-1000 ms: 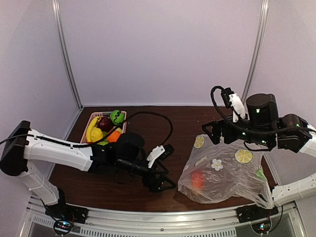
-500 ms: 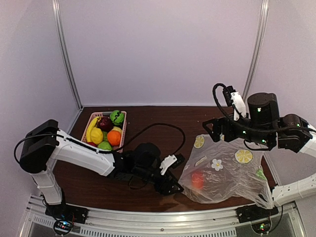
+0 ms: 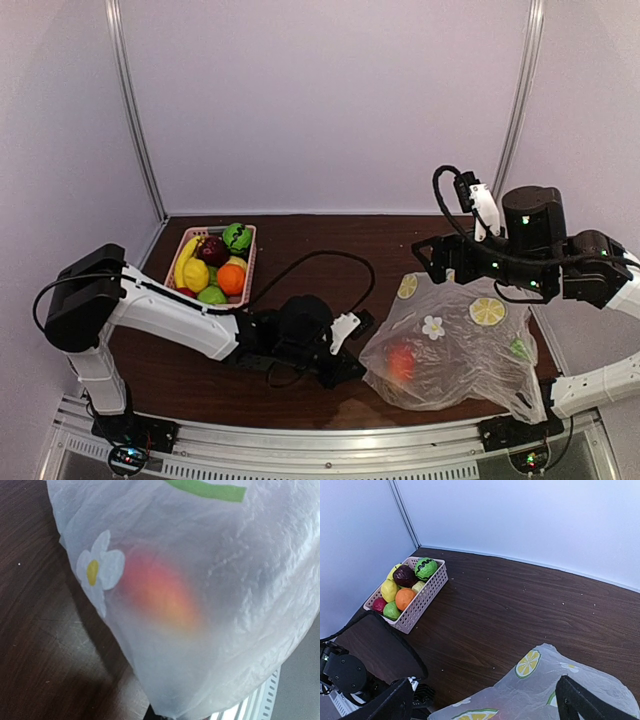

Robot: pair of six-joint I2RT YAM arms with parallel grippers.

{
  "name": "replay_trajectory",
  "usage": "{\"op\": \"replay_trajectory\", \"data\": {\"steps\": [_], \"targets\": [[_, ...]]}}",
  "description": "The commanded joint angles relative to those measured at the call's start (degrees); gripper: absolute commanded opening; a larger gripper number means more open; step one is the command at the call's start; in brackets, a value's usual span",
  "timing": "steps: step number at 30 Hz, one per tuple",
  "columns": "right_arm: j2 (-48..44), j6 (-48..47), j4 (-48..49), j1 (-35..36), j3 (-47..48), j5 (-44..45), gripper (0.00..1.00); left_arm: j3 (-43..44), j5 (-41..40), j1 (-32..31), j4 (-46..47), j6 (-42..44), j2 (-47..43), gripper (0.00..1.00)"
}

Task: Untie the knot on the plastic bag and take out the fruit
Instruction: Move the takeout bag to the center of the board.

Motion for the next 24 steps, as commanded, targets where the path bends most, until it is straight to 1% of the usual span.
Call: {"op": "replay_trajectory", "data": {"steps": [1,5,8,13,16,19,21,23,24], "targets": [[-0.92,0.42,-1.21,-0.36,-0.50,1.93,1.00,1.36,-7.25,0.45,-4.01,-2.45,-1.88,0.00],[-1.21,0.11,-1.68,-0.36,0.09,1.68,1.00,-0.59,-9.56,3.65,-6.76,-3.35,-4.56,0.00],[-1.78,-0.21,-1.71,-0.40,0.60,0.92,1.00,-2.71,-8.16,7.64,-7.63,-3.18,-6.42,0.00],[-3.82,0.21,-1.80,-0.35,-0.31,-2.17,0.99,-2.95,-7.64,12.76,-10.27,-0.27,-7.30,0.00],[-6.34,0.19,-1.09,-0.31,-3.02,-7.38,0.94,-3.08,-5.91,15.24,-10.05,0.65,-7.09,0.00],[-8.81,0.02,1.16,-0.32,-6.54,-17.57,0.87,-3.08,-5.01,17.00,-10.10,0.82,-6.38,0.00],[-9.88,0.92,2.00,-0.17,-9.18,-22.72,0.80,-3.08,-4.72,17.99,-10.18,0.70,-5.83,0.00],[-11.05,2.17,1.69,0.53,-11.69,-23.93,0.73,-3.15,-4.50,18.57,-10.00,0.60,-5.30,0.00],[-11.78,2.72,1.64,0.80,-12.98,-23.96,0.71,-3.23,-4.40,18.74,-9.79,0.60,-5.06,0.00]]}}
